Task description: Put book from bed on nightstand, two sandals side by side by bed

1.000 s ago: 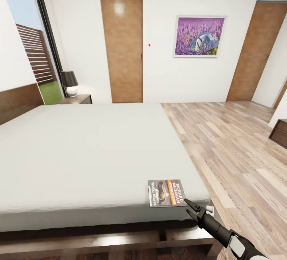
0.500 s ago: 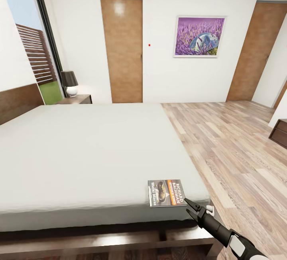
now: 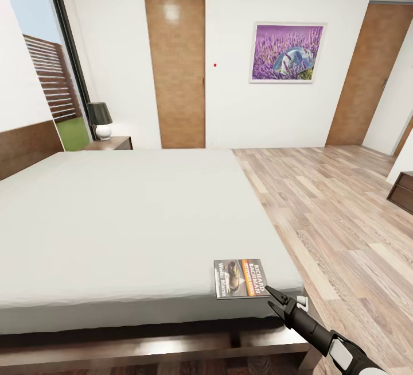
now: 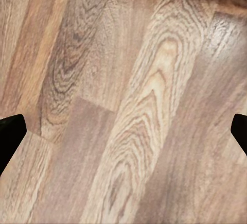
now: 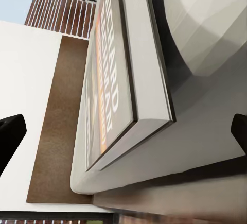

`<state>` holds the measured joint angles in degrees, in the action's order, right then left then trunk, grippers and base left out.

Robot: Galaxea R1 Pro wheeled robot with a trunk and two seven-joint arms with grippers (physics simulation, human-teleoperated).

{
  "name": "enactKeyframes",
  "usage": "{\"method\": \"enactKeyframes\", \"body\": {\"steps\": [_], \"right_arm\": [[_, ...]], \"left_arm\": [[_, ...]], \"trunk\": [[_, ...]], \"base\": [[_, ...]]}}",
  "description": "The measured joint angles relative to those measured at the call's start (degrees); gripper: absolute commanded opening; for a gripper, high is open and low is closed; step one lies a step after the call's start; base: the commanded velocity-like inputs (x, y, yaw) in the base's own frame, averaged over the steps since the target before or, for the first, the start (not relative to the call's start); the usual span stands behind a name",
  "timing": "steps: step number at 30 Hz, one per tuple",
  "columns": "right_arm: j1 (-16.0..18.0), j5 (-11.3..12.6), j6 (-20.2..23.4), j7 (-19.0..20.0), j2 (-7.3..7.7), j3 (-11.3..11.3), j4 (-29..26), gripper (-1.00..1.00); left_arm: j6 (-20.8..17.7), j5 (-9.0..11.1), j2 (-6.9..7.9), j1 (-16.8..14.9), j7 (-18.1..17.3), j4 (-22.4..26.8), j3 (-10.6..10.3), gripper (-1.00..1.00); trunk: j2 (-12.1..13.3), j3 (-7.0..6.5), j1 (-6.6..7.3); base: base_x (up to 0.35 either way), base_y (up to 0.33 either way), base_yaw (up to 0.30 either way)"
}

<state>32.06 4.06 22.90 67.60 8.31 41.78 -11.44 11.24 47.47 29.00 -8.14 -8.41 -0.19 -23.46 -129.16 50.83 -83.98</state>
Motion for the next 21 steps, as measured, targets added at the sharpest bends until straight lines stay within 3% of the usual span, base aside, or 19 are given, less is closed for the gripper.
{"method": "enactKeyframes", "body": {"steps": [21], "right_arm": [[0.0, 0.0, 0.0, 0.0, 0.00, -0.1, 0.0, 1.00]], "left_arm": [[0.1, 0.0, 0.00, 0.0, 0.0, 0.0, 0.0, 1.00]], "trunk": [[0.0, 0.00, 0.00]], "base": [[0.015, 0.008, 0.000]]}}
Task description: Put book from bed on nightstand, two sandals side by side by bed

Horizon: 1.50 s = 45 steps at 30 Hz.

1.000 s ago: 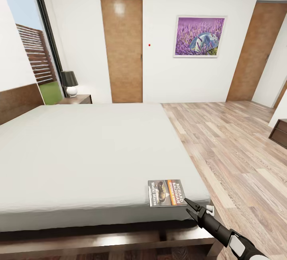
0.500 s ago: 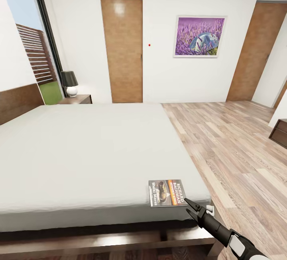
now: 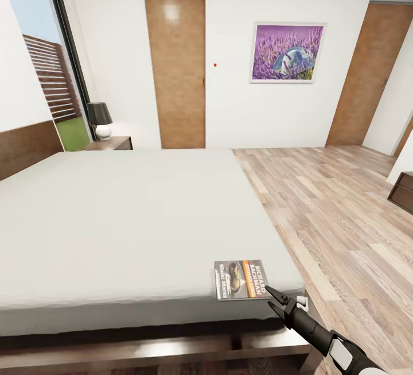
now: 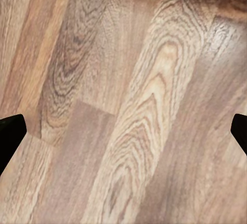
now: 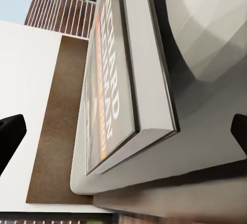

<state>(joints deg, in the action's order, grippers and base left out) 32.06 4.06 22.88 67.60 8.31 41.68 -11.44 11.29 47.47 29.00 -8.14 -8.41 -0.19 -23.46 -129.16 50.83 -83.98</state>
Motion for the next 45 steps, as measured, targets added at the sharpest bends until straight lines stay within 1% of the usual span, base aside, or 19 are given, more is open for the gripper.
{"method": "enactKeyframes", "body": {"steps": [45], "right_arm": [[0.0, 0.0, 0.0, 0.0, 0.01, -0.1, 0.1, 1.00]], "left_arm": [[0.0, 0.0, 0.00, 0.0, 0.0, 0.0, 0.0, 1.00]], "trunk": [[0.0, 0.00, 0.00]], "base": [[0.002, 0.004, 0.000]]}}
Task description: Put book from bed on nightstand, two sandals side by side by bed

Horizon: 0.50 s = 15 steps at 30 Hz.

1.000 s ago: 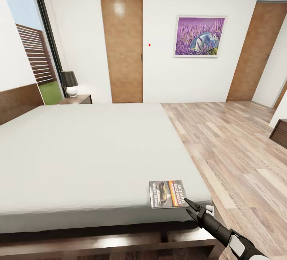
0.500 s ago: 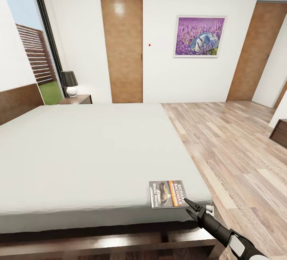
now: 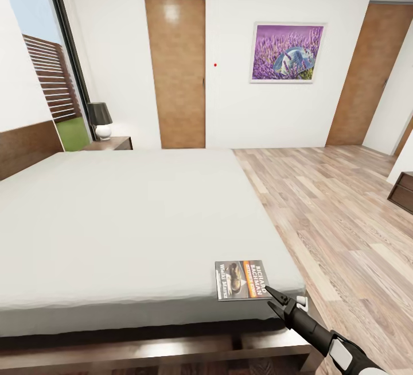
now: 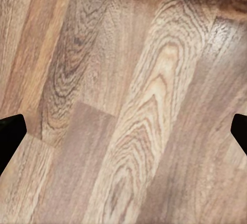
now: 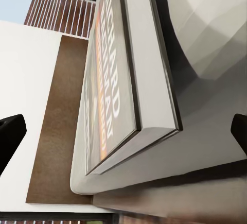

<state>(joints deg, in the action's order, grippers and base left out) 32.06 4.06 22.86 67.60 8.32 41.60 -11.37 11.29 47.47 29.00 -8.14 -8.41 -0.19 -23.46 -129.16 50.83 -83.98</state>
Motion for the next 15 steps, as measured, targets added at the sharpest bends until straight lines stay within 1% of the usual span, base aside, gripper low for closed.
{"method": "enactKeyframes", "body": {"steps": [15], "right_arm": [[0.0, 0.0, 0.0, 0.0, 0.02, 0.0, 0.0, 1.00]], "left_arm": [[0.0, 0.0, 0.00, 0.0, 0.0, 0.0, 0.0, 1.00]], "trunk": [[0.0, 0.00, 0.00]], "base": [[0.029, 0.031, 0.000]]}}
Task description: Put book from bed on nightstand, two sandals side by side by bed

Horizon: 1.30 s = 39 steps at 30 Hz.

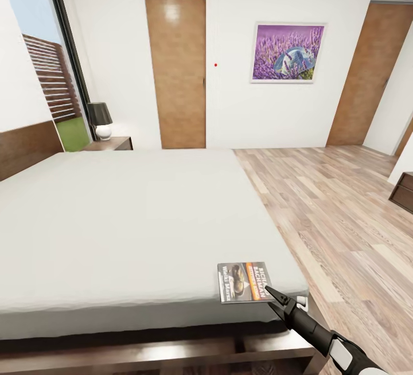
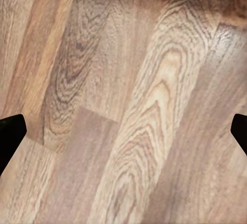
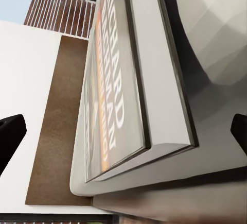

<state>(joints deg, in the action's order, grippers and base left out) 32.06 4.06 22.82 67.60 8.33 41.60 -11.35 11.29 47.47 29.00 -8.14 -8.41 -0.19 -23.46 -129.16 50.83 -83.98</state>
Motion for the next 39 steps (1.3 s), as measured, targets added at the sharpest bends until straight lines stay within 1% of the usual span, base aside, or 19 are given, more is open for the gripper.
{"method": "enactKeyframes", "body": {"steps": [35, 36, 39], "right_arm": [[0.0, 0.0, 0.0, 0.0, 0.00, 0.0, 0.1, 1.00], [0.0, 0.0, 0.0, 0.0, 0.00, 0.0, 0.1, -1.00], [0.0, 0.0, 0.0, 0.0, 0.00, 0.0, 0.1, -1.00]], "left_arm": [[0.0, 0.0, 0.00, 0.0, 0.0, 0.0, 0.0, 1.00], [0.0, 0.0, 0.00, 0.0, 0.0, 0.0, 0.0, 1.00], [0.0, 0.0, 0.00, 0.0, 0.0, 0.0, 0.0, 1.00]], "trunk": [[0.0, 0.00, 0.00], [0.0, 0.00, 0.00], [0.0, 0.00, 0.00]], "base": [[0.001, 0.002, 0.000], [0.000, 0.000, 0.000], [0.000, 0.000, 0.000]]}}
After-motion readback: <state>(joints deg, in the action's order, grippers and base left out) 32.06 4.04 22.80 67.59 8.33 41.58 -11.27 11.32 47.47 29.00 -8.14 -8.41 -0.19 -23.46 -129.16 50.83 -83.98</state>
